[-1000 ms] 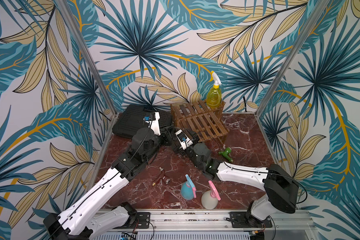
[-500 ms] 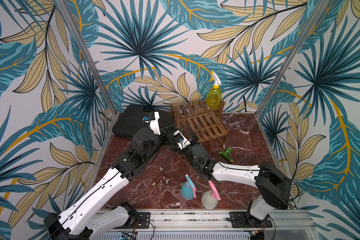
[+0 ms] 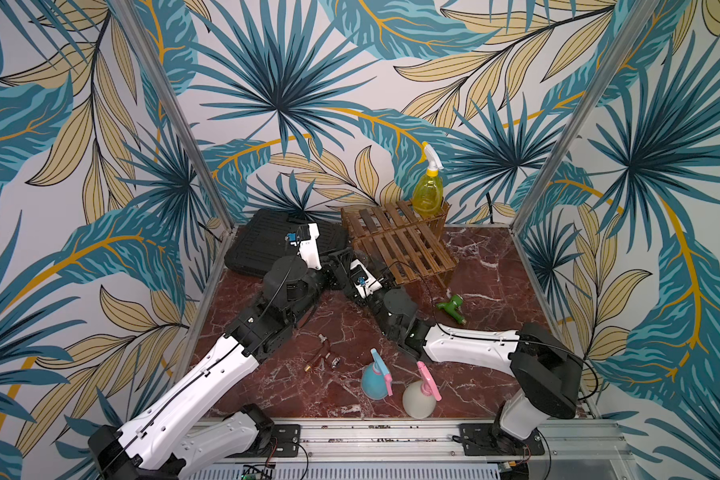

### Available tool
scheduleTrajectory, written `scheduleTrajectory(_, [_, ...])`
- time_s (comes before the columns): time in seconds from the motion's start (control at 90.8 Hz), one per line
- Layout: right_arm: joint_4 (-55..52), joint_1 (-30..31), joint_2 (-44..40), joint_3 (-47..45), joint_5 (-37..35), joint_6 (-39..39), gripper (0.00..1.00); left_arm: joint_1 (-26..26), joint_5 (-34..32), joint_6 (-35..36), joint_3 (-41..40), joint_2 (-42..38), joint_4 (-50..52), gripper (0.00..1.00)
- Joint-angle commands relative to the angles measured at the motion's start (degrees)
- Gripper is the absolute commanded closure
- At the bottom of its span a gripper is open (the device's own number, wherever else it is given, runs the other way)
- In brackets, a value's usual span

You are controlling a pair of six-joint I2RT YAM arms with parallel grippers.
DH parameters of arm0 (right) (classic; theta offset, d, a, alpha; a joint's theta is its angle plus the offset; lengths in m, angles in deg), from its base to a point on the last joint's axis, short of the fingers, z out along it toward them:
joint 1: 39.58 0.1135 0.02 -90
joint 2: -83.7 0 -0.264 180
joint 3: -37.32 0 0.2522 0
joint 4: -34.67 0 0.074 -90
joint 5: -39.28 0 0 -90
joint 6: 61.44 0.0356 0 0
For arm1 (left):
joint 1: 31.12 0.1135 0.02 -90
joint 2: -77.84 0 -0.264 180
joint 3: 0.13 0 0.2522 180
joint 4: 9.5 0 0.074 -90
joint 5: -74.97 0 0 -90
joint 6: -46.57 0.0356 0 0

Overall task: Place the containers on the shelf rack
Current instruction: 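Pick up a container from the center of the board.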

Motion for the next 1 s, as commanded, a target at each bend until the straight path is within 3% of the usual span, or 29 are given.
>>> scheduleTrajectory(0.0, [2.38,0.13,-1.79,-1.70,-0.19,2.36,0.27,-0.08,2.58,1.07,-1.14,-1.25,-2.90,0.34])
scheduleTrajectory(0.11, [3.17,0.17,-3.36,-3.55,-0.52,3.10,0.28,-0.08,5.47,3.20,-2.48,-2.57,-5.34,0.14])
scheduleTrajectory(0.22, [3.02,0.17,-5.41,-5.25,-0.93,3.62,0.29,-0.10,7.01,6.36,-2.93,-4.33,-5.34,0.01])
scheduleTrajectory(0.485, [0.77,0.04,-10.09,-8.10,-1.42,4.91,0.29,-0.03,9.58,14.16,-3.94,-9.78,-4.93,0.00])
scheduleTrajectory(0.694, [-4.60,-0.96,-15.93,-9.38,3.23,7.09,0.30,0.50,11.73,25.00,-0.42,-9.16,3.88,0.00])
scheduleTrajectory(0.815, [-12.46,-1.90,-19.28,-6.71,7.84,8.71,0.32,3.96,14.12,27.83,-0.72,-9.28,5.02,0.00])
scheduleTrajectory(0.991, [-22.83,-5.22,-23.44,-2.39,17.35,11.26,0.32,12.61,23.55,28.84,-4.07,-9.66,0.46,0.00])
